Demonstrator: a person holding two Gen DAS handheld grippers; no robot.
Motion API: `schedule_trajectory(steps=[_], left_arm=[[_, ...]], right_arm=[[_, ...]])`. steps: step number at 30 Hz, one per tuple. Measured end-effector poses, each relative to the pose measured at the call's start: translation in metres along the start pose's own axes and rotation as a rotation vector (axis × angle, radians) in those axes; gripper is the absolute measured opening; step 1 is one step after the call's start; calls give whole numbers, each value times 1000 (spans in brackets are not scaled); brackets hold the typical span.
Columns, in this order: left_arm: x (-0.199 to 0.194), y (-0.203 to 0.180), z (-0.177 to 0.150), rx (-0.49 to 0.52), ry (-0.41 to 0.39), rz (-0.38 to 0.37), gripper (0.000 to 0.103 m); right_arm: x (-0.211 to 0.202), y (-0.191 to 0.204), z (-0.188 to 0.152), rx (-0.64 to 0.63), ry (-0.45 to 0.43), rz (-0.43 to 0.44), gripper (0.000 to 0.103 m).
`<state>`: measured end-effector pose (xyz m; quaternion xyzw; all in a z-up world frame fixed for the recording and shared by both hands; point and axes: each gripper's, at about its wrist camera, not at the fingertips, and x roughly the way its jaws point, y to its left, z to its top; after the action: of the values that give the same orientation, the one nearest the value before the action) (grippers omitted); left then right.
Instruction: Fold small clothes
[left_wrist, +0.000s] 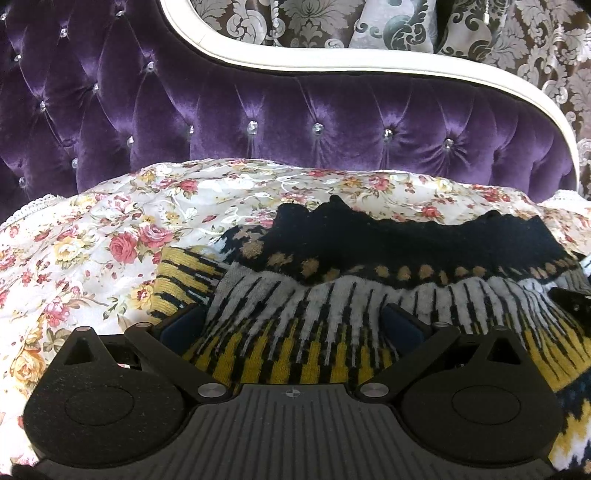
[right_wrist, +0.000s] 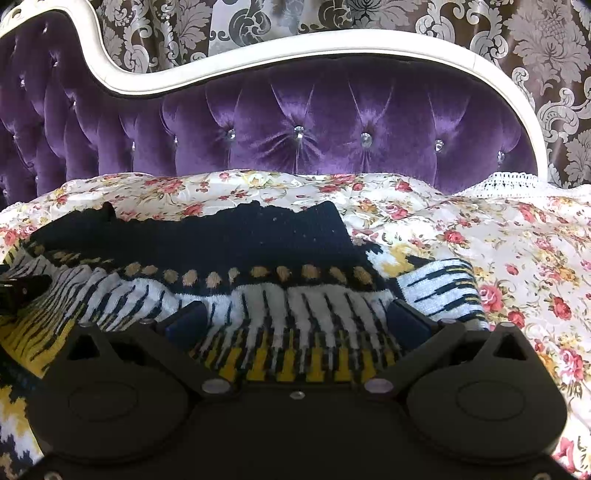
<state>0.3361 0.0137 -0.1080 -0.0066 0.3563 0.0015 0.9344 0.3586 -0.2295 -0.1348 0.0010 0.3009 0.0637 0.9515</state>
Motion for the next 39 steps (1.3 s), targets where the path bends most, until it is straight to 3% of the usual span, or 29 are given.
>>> schedule_trajectory(steps=[18,20,22,26,28,32,35,38,39], left_arm=[[0,2,0,-14,-5,-7,103],[0,2,0,-14,-5,-7,103],[-1,2,0,-15,-6,-6,103],[-1,2,0,-15,-6,-5,103],[-1,2,0,-15,-7,-5,103],[-1,1,0,-16,-8,-4,103],[-1,1,0,-18,-9,-5,103],[-1,1,0,-18,-9,-5,103],[-2,1,0,-19,-9,-4,103]], right_arm=[[-5,-9,6,24,21,30,102],[-7,-18,7,50,41,-32,102],[-9,-36,6,118,51,-19,101],[-15,-44,11,80,92,-52,101],[-27,-57,14,164,77,-4,99],[-60,-105,6,458,21,167,99],[-82,-127,-6,567,-13,294,99],[-92,-132,-15,597,-51,431,81],[-90,-133,-15,611,-47,466,70]])
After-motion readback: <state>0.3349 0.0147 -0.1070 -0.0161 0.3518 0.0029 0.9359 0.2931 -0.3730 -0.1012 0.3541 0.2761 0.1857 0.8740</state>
